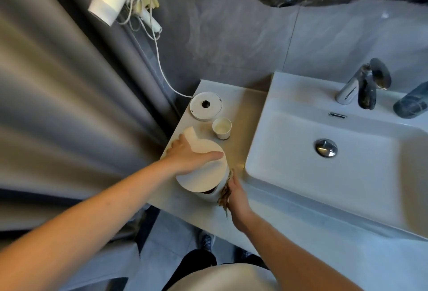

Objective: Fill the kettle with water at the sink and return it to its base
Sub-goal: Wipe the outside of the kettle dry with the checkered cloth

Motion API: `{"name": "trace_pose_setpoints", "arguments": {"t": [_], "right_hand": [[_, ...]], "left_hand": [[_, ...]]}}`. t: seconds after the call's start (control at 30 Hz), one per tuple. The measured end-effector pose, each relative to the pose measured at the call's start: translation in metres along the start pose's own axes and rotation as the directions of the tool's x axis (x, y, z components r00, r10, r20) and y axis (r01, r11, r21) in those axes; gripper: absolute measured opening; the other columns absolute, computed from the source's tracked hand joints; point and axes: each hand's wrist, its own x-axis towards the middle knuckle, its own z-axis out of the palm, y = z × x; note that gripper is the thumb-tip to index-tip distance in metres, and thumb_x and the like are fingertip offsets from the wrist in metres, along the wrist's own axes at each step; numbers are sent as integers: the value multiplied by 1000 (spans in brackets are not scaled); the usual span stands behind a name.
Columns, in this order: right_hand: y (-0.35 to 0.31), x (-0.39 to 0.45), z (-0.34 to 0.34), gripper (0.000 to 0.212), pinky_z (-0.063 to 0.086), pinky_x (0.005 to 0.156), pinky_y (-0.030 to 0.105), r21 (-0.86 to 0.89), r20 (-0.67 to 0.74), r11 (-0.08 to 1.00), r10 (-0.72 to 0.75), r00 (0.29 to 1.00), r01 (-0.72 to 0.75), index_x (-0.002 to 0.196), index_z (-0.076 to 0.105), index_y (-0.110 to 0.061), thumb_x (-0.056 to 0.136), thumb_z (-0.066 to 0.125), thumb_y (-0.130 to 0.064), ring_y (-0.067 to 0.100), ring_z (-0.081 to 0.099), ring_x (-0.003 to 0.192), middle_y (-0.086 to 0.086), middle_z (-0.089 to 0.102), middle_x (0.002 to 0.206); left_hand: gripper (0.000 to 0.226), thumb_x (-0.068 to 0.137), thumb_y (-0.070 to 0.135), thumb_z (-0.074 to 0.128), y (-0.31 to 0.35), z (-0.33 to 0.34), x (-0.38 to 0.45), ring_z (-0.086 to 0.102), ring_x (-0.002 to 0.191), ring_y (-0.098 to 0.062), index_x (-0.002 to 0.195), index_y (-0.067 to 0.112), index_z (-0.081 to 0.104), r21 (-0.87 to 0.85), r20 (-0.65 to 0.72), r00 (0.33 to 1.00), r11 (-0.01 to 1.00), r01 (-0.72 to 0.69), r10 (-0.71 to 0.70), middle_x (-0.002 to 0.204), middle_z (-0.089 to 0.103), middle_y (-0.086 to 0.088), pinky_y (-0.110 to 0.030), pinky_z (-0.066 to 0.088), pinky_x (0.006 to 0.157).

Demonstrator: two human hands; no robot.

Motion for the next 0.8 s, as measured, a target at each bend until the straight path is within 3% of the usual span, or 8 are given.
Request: {"name": "trace_pose_setpoints", "arguments": {"t": [0.07,0.17,0.2,0.33,0.47,0.57,0.67,0.8], "right_hand": [[5,-6,5,51,46,113,47,40,20,999,9,1000,-10,158,28,-46,109,37,-49,24,49,140,-4,43,161],[-20,-4,10,47,62,69,34,16,15,1000,23,1000,-24,159,30,-39,112,32,-41,13,65,107,-5,49,154],[-33,-1,13,45,60,68,32,-15,4,1000,14,1000,-14,155,36,-38,111,33,-44,12,65,102,-5,52,150],[-71,30,20,36,46,111,40,-139,37,990,-12,999,17,123,72,-40,101,45,-51,19,63,122,-6,73,126],[-64,37,30,42,49,91,32,-176,43,984,19,999,-11,120,72,-37,102,40,-56,15,63,99,-6,75,104],[-30,16,38,50,50,100,37,-97,13,994,59,998,-58,148,51,-34,105,37,-57,19,63,114,0,67,132],[7,0,48,51,49,107,45,38,14,984,176,984,-176,161,26,-32,111,34,-39,28,58,126,9,53,149],[-2,7,67,41,52,86,41,270,-16,947,185,983,-174,147,47,-17,113,31,-33,24,59,99,18,59,135]], "left_hand": [[157,39,94,63,6,13,5,29,144,-29,159,13,3,22,-13,1000,1000,22,-22,159,27,-7,-44,35,113],[156,41,95,61,16,19,9,29,143,-31,157,5,8,159,-113,993,987,-2,20,157,29,-10,-43,33,113],[154,39,94,61,19,18,10,30,141,-31,156,6,12,209,-127,991,978,-19,46,154,31,-10,-43,33,111],[136,37,87,65,16,3,18,41,125,-29,143,9,32,406,-84,980,904,-133,182,135,46,-4,-40,39,101],[112,37,74,71,8,-11,22,45,107,-25,129,20,37,486,33,946,821,-298,324,117,52,2,-39,43,87],[110,37,70,73,-1,-19,26,46,101,-23,129,21,36,568,146,886,695,-440,441,113,53,3,-37,42,77],[111,34,68,75,-5,-26,30,48,101,-22,126,22,33,608,216,836,601,-519,503,111,52,3,-37,47,76],[117,37,70,76,-5,-34,31,46,104,-21,132,19,31,655,300,792,489,-576,532,116,51,3,-35,47,83]]}}
